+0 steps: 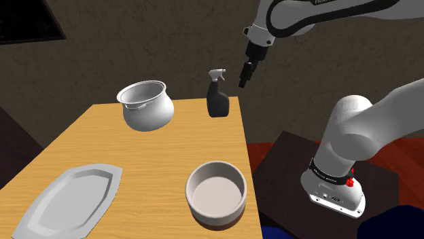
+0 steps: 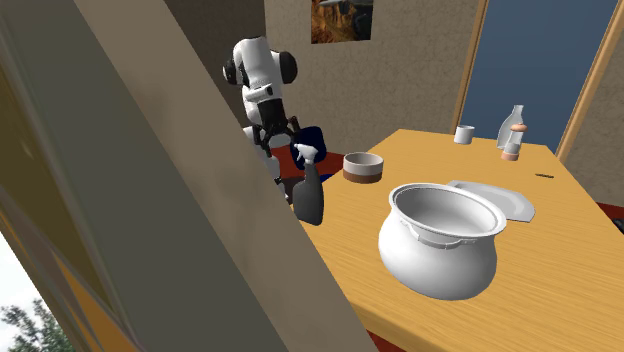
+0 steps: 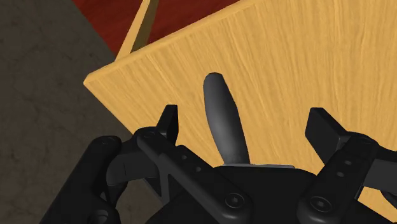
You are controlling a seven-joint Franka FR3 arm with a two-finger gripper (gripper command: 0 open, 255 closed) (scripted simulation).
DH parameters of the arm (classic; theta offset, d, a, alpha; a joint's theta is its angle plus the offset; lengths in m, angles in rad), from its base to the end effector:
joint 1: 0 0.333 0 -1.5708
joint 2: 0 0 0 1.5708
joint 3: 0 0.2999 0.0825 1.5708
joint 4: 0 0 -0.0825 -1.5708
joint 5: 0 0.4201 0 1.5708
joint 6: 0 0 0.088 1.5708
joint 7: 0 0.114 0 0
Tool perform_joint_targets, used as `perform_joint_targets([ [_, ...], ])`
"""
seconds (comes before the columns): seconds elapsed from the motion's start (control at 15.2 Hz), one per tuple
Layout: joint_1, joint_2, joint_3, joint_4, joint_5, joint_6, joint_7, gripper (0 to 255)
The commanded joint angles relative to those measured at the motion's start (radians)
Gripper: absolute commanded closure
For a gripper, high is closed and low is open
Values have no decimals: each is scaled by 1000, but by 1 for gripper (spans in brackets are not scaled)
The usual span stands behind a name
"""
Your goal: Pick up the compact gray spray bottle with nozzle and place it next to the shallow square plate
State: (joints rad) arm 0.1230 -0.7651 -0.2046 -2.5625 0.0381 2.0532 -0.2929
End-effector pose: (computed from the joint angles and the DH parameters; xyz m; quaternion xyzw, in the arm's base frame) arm 0.3948 -0.0314 0.4990 -0.9818 -0.1166 -0.1339 0.0674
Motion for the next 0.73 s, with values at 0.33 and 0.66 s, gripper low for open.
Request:
perform_joint_targets([
  [0.33, 225, 165, -219, -47, 99, 393, -458, 0],
  [0.66, 306, 233, -280, -47, 151, 488, -554, 0],
])
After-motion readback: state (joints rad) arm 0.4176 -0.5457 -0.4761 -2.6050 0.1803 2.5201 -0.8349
